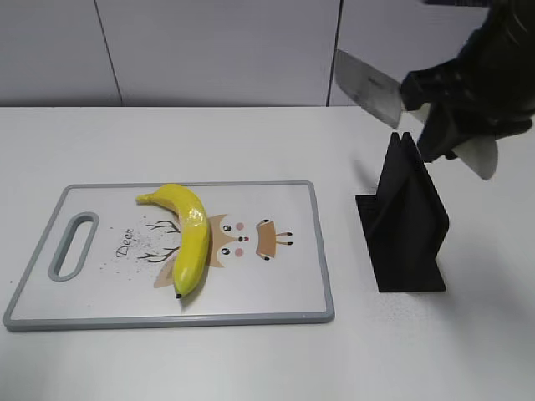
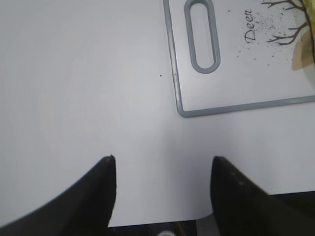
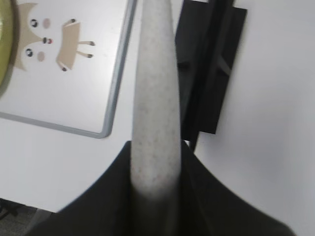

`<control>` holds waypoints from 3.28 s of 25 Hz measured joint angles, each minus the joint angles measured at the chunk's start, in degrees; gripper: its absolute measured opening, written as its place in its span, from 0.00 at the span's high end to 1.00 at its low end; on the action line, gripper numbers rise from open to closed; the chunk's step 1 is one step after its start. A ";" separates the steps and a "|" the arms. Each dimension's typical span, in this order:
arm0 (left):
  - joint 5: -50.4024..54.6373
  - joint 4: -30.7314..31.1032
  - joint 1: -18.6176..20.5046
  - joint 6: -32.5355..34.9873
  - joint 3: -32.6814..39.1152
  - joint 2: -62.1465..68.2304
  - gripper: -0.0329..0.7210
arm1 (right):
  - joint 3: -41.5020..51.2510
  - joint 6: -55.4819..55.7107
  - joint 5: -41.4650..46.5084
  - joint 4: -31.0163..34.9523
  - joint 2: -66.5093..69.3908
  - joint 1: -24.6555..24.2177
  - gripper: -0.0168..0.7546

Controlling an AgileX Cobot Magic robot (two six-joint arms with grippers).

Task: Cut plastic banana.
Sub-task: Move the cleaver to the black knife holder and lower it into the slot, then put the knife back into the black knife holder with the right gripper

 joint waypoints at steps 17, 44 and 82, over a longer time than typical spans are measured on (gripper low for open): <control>-5.33 -0.85 0.00 0.00 23.94 -45.06 0.19 | 5.92 2.30 -3.77 1.90 -2.01 -6.55 0.77; -6.07 -1.05 0.00 0.00 24.05 -56.29 0.19 | 13.87 2.41 -3.65 5.21 -2.08 -6.55 0.77; -5.92 -1.45 0.00 -0.05 24.05 -56.29 0.20 | 37.80 -21.63 -0.15 -0.59 -58.02 -6.55 0.21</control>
